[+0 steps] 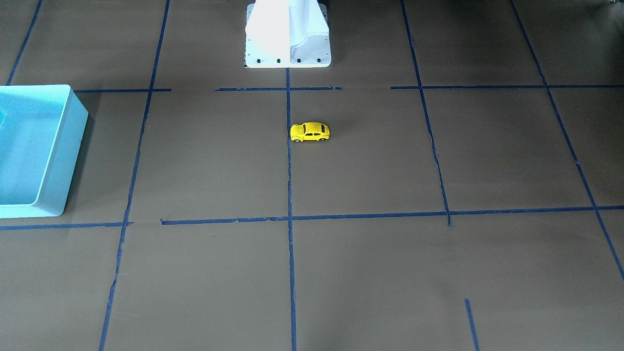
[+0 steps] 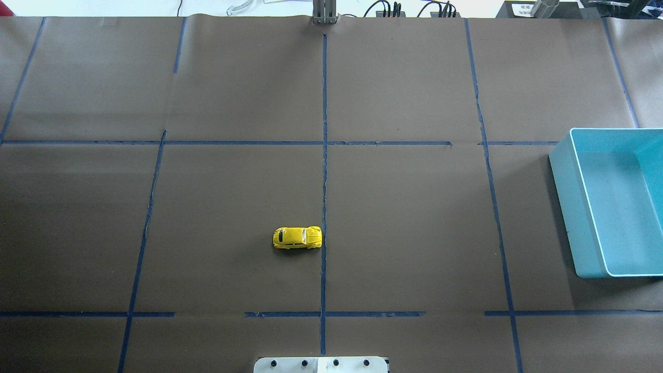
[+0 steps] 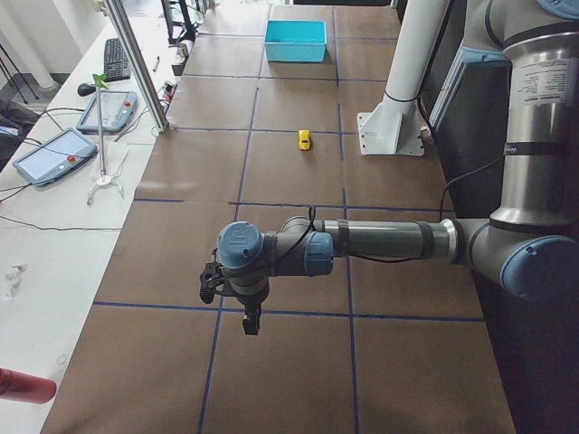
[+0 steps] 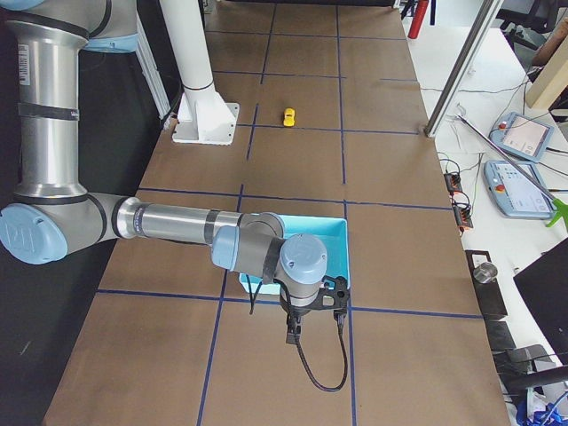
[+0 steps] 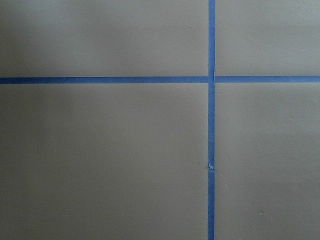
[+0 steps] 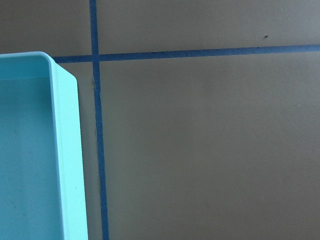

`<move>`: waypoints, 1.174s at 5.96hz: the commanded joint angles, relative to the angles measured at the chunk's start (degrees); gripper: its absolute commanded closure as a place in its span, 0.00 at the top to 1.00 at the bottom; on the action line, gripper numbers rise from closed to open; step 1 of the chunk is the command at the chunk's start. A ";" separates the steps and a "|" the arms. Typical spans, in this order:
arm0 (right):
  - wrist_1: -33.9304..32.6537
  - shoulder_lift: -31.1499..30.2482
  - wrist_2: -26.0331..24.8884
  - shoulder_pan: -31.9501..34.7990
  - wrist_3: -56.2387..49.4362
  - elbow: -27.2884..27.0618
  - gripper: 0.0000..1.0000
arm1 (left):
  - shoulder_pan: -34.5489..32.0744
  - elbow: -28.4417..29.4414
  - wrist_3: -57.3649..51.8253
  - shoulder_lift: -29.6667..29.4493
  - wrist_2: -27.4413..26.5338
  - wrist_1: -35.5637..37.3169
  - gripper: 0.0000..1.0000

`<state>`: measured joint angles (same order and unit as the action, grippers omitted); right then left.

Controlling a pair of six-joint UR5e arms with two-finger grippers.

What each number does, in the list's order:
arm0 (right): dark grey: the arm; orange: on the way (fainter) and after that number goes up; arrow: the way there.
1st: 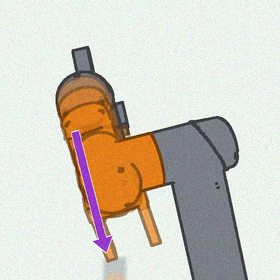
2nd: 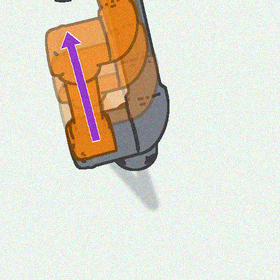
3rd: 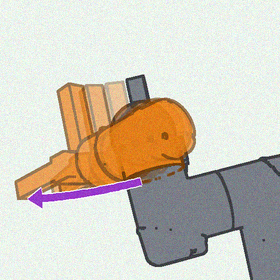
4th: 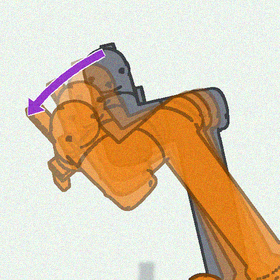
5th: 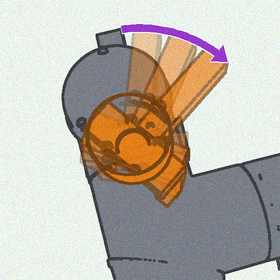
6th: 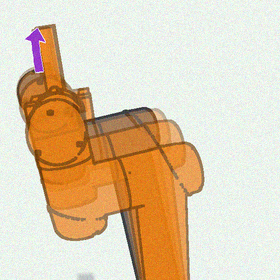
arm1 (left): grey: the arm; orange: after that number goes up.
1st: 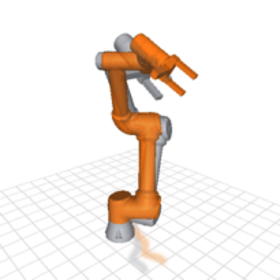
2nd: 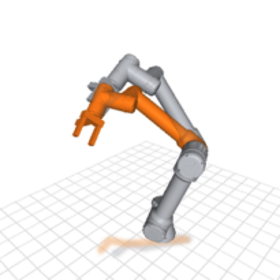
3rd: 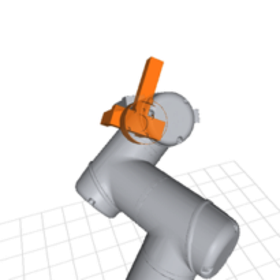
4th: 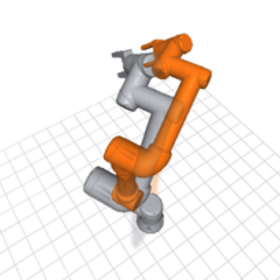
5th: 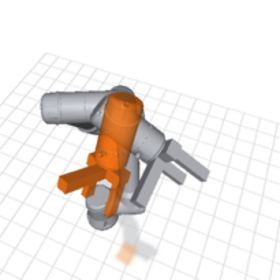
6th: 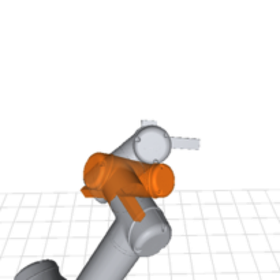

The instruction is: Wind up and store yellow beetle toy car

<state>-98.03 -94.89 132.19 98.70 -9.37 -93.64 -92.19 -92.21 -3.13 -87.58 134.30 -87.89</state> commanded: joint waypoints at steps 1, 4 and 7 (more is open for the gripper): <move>0.03 0.06 0.00 0.00 -0.21 0.30 1.00 | 0.00 -0.42 0.06 0.04 0.00 0.00 1.00; 0.12 0.41 0.00 0.00 -0.12 0.21 1.00 | 0.17 -1.57 0.15 -1.10 0.17 -0.18 1.00; 0.12 0.50 0.00 0.00 -0.21 0.21 1.00 | 6.01 -9.45 0.32 -1.80 0.09 -0.97 1.00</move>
<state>-97.91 -94.37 132.19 98.68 -9.52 -93.52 -89.61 -98.95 -2.88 -89.20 134.44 -88.90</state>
